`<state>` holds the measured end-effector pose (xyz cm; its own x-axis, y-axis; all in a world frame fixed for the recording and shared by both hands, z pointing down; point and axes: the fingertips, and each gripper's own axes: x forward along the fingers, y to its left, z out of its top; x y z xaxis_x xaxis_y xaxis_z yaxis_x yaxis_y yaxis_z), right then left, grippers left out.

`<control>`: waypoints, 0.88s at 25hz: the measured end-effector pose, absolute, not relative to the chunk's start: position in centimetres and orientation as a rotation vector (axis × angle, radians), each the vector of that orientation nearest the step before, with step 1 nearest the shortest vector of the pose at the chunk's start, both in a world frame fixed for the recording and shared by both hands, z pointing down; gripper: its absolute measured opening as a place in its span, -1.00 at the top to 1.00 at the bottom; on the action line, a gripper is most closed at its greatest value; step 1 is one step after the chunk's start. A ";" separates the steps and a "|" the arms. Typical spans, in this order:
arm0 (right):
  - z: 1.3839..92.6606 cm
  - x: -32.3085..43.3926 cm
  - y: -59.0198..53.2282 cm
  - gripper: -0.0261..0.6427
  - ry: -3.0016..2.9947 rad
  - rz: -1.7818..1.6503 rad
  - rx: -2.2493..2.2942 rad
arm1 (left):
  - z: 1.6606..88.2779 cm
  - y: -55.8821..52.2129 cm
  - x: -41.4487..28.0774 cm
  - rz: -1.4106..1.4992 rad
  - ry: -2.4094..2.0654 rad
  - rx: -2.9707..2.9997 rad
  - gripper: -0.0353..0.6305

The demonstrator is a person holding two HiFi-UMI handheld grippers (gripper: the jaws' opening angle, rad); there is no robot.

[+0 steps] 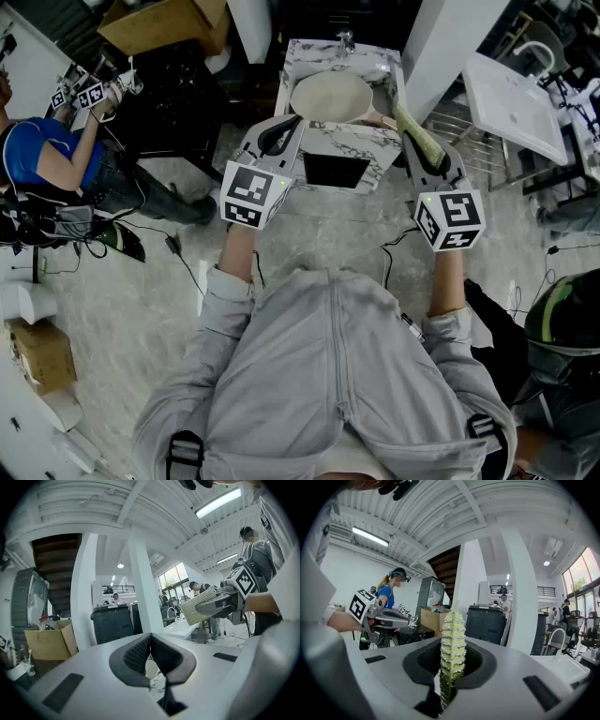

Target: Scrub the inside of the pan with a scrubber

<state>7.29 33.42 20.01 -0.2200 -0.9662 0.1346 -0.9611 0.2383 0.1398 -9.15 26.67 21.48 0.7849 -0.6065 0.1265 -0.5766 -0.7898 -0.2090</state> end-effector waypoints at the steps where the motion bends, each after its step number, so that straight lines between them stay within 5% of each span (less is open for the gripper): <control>1: 19.9 7.3 33.4 0.68 -2.316 -0.041 1.823 | 21.4 26.6 -9.1 -0.277 0.946 -2.809 0.82; 22: 20.5 14.0 34.4 0.67 -2.435 -0.006 1.770 | 22.0 28.9 -4.5 -0.202 1.021 -2.887 0.82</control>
